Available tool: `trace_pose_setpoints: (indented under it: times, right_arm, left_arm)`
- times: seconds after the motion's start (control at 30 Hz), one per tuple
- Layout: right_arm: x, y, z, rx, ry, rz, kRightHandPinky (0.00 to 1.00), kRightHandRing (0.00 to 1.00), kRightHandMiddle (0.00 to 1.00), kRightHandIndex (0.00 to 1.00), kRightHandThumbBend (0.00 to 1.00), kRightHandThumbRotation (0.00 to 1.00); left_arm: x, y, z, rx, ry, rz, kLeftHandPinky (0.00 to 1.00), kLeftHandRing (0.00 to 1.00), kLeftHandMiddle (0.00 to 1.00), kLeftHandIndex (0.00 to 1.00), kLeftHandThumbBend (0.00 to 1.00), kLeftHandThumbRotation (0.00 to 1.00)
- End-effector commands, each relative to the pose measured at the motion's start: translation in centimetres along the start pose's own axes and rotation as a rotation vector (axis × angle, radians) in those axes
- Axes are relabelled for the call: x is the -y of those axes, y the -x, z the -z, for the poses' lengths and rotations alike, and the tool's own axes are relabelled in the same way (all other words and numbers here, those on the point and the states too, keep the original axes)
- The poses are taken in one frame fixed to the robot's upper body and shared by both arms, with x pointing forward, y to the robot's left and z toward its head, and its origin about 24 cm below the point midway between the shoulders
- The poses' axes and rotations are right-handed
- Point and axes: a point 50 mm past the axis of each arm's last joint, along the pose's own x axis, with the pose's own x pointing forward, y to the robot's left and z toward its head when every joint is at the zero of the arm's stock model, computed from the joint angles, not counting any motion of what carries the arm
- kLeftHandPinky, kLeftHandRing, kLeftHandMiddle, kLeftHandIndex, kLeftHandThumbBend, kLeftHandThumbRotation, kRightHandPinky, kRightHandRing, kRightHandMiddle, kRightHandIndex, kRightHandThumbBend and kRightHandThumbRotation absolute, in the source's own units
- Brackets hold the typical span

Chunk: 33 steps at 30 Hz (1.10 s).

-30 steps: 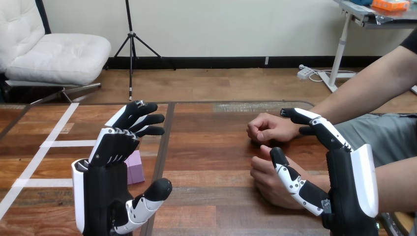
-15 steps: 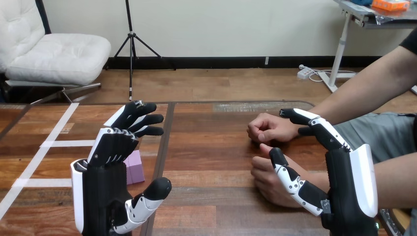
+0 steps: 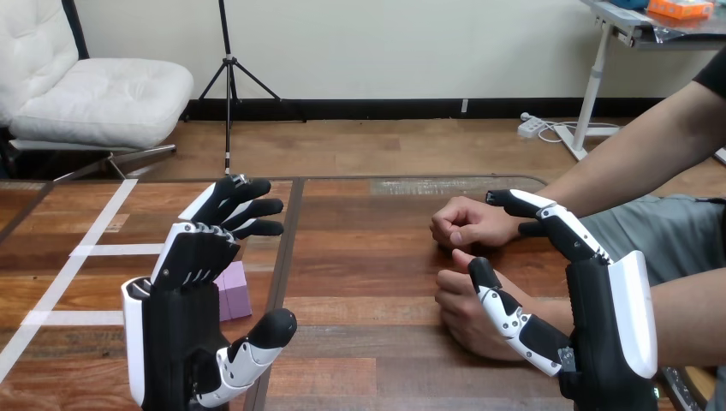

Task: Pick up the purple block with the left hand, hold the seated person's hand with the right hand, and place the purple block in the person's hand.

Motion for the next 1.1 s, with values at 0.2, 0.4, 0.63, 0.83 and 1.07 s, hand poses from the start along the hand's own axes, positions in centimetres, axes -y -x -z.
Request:
trace_pose_setpoints:
  times: [0.2, 0.4, 0.63, 0.83, 1.07]
  right_arm:
    - [0.3, -1.7, -0.6, 0.065, -0.015, 0.044, 0.67, 0.75, 0.76, 0.72, 0.38, 0.08]
    - [0.3, -1.6, -0.6, 0.064, -0.013, 0.043, 0.67, 0.74, 0.76, 0.72, 0.38, 0.08]
    - [0.2, -1.6, -0.6, 0.064, -0.014, 0.041, 0.67, 0.74, 0.76, 0.72, 0.38, 0.07]
    - [0.2, -1.6, -0.5, 0.058, -0.01, 0.037, 0.67, 0.75, 0.76, 0.72, 0.38, 0.08]
    - [0.1, -1.5, -0.5, 0.052, -0.013, 0.034, 0.68, 0.75, 0.76, 0.72, 0.38, 0.08]
  left_arm:
    - [0.5, -1.2, 0.2, 0.037, 0.021, 0.026, 0.6, 0.7, 0.76, 0.78, 0.8, 0.57]
    - [0.5, -1.2, 0.2, 0.045, 0.01, 0.016, 0.61, 0.7, 0.76, 0.78, 0.8, 0.56]
    - [0.2, -1.3, 0.2, 0.05, -0.008, 0.014, 0.63, 0.71, 0.77, 0.8, 0.79, 0.56]
    - [-0.5, -1.6, 0.2, 0.057, -0.051, 0.031, 0.68, 0.75, 0.79, 0.81, 0.78, 0.54]
    - [-1.8, -2.2, 0.3, 0.05, -0.139, 0.058, 0.73, 0.78, 0.81, 0.83, 0.8, 0.54]
